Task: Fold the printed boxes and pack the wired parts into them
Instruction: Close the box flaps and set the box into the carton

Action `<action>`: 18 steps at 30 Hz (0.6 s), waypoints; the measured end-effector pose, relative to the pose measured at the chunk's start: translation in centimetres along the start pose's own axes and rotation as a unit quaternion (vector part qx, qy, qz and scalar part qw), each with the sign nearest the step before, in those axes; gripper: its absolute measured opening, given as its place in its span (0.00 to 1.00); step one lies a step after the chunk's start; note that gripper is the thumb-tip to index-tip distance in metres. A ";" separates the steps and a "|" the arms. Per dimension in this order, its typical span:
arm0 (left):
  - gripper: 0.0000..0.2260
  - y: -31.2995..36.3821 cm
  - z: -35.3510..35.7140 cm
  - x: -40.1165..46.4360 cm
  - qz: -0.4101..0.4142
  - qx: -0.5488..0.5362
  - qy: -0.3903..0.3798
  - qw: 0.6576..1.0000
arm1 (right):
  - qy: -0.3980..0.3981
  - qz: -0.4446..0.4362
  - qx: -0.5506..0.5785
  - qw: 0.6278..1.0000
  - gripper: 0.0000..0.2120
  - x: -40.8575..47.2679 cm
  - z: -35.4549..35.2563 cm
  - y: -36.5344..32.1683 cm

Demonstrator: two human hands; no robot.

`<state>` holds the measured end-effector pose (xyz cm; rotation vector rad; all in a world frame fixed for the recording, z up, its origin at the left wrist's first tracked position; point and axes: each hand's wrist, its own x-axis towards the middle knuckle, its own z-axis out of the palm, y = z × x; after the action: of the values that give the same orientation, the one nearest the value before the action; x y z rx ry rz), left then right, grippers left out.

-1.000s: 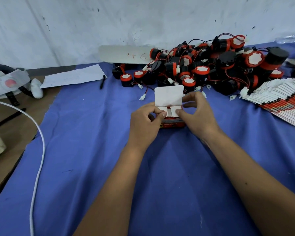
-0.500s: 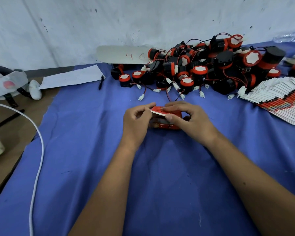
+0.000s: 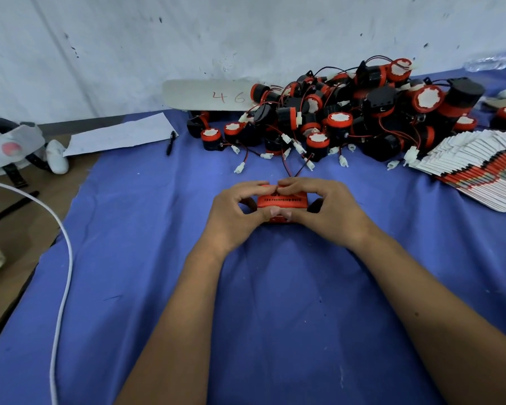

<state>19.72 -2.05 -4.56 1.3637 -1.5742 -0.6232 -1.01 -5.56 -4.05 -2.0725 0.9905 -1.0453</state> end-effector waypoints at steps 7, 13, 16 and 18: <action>0.17 0.2 0.2 0.1 0.020 0.017 0.019 0.999 | -0.019 0.025 0.041 0.999 0.16 0.1 -0.2 0.2; 0.15 -0.2 0.4 0.2 0.023 0.007 0.025 0.999 | -0.009 0.008 0.018 1.000 0.15 0.0 0.0 0.0; 0.18 -0.4 0.1 0.1 0.025 -0.005 0.008 1.000 | -0.013 0.005 0.012 1.000 0.15 -0.1 0.0 0.0; 0.22 -0.4 0.0 0.0 0.024 -0.007 -0.006 1.000 | -0.021 0.012 0.019 1.000 0.14 0.0 -0.2 0.0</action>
<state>19.90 -2.14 -4.86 1.3111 -1.6033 -0.6132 -1.19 -5.58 -3.92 -2.0378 0.9651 -0.9982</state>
